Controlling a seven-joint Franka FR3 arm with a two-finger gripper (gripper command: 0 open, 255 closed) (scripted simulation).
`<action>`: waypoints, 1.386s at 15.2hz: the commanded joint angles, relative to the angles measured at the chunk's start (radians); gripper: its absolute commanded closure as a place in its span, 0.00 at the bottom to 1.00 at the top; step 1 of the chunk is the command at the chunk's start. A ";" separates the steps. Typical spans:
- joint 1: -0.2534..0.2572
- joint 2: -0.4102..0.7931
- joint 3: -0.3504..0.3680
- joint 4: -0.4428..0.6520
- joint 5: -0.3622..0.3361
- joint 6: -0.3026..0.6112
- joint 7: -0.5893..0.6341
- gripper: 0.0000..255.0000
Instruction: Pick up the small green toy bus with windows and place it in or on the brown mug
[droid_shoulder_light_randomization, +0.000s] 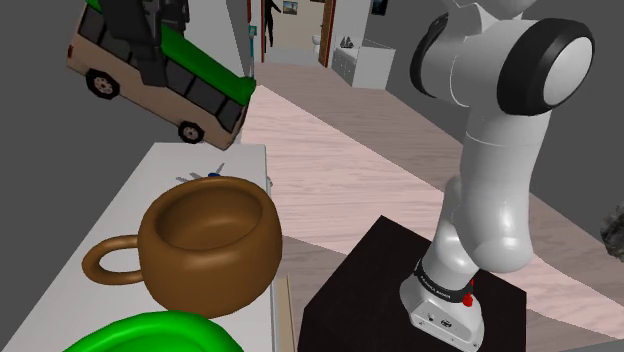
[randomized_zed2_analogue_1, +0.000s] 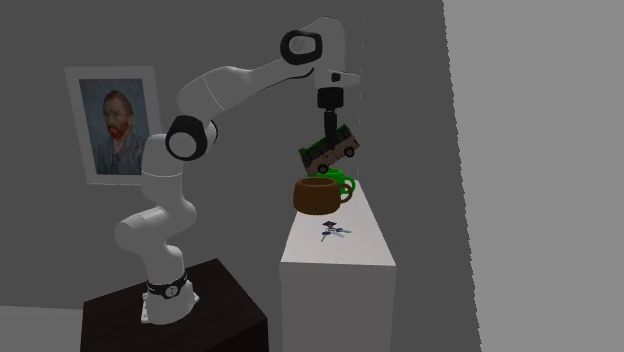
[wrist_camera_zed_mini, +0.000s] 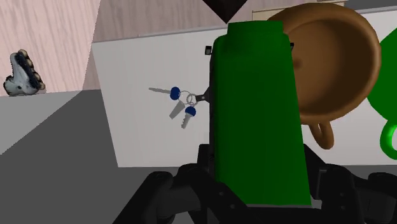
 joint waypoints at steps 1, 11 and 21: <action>0.046 0.005 0.017 0.017 -0.011 -0.017 0.056 1.00; 0.088 -0.053 0.056 -0.134 0.023 0.069 0.177 1.00; 0.018 -0.180 0.035 -0.434 0.111 0.265 0.148 1.00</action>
